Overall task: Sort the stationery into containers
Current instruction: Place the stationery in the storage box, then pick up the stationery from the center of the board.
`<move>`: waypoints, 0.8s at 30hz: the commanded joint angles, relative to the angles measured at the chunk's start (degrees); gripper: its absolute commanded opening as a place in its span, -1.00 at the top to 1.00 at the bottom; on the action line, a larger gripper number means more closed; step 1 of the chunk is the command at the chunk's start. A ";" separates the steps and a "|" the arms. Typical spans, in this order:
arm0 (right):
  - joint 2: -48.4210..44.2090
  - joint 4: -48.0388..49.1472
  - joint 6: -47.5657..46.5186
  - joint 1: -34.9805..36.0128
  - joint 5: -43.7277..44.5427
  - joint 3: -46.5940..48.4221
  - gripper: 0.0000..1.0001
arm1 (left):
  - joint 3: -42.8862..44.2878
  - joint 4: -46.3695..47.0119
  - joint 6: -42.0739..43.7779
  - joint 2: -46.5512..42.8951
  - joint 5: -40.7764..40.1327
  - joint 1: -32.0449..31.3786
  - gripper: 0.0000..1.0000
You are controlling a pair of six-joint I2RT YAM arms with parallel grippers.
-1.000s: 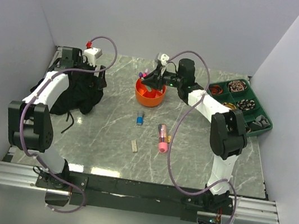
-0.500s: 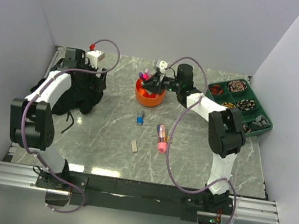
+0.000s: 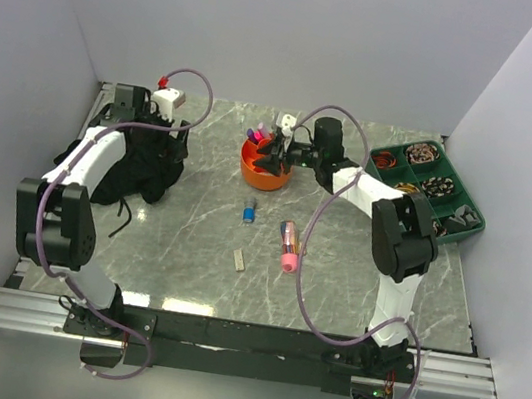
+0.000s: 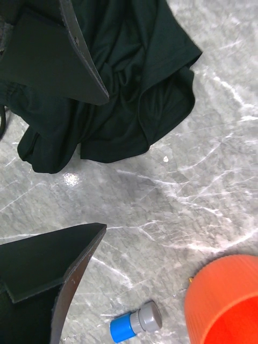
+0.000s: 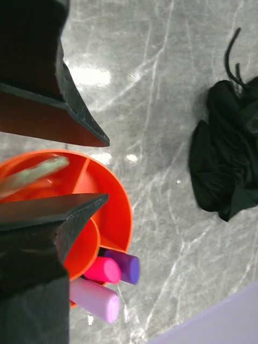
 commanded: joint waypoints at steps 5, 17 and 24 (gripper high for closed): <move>-14.53 -20.37 -14.69 -0.24 1.80 -1.22 0.01 | -0.31 2.95 -2.12 -7.51 2.39 0.38 -0.99; -18.85 -77.36 -65.01 17.50 29.12 -4.56 -0.04 | -5.84 6.73 -7.91 -19.29 3.88 3.99 -0.99; -15.34 -71.40 -71.35 28.67 37.04 -5.43 -0.04 | -11.89 7.35 -9.33 -27.46 4.24 4.34 -0.99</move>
